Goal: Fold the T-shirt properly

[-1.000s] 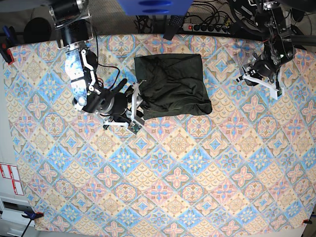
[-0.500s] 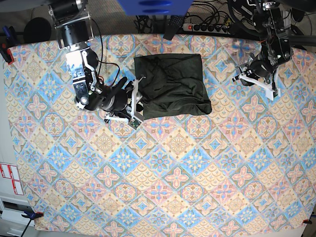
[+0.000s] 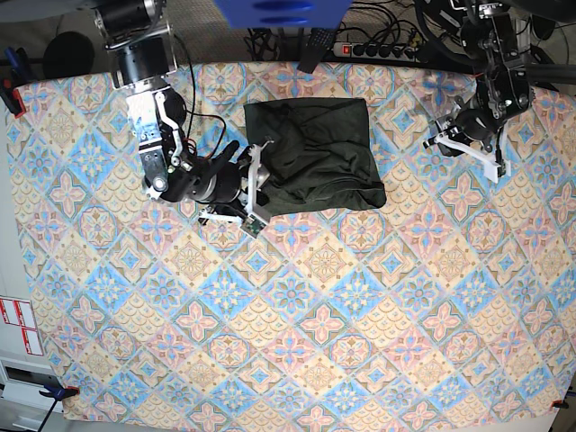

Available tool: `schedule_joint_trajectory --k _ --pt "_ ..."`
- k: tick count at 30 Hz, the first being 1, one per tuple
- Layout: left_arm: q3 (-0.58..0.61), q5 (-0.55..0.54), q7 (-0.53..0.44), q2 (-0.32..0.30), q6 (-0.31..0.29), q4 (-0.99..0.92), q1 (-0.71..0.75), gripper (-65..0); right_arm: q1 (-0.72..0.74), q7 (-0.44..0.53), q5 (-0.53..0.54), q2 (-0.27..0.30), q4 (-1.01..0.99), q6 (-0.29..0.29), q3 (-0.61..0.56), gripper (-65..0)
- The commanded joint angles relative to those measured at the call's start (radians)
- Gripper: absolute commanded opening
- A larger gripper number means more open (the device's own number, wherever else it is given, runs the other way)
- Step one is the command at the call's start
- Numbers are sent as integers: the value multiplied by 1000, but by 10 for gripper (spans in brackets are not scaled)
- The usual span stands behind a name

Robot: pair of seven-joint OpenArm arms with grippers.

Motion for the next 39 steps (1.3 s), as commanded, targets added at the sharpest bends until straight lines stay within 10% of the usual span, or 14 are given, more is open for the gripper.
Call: schedule_joint_trajectory --k 1,8,16,39 --pt "-6 -4 -6 -12 -1 20 -2 -462 21 15 19 1 10 6 1 -413" --pt "-6 -4 -9 -12 -1 20 -4 -462 25 19 19 0 -57 6 -33 -422" --pt "-6 -4 -10 -12 -1 20 -5 -462 21 19 19 0 -70 9 -57 -622" --pt "-11 -1 -12 -13 -1 20 -9 -461 8 2 174 112 233 20 -356 -614"
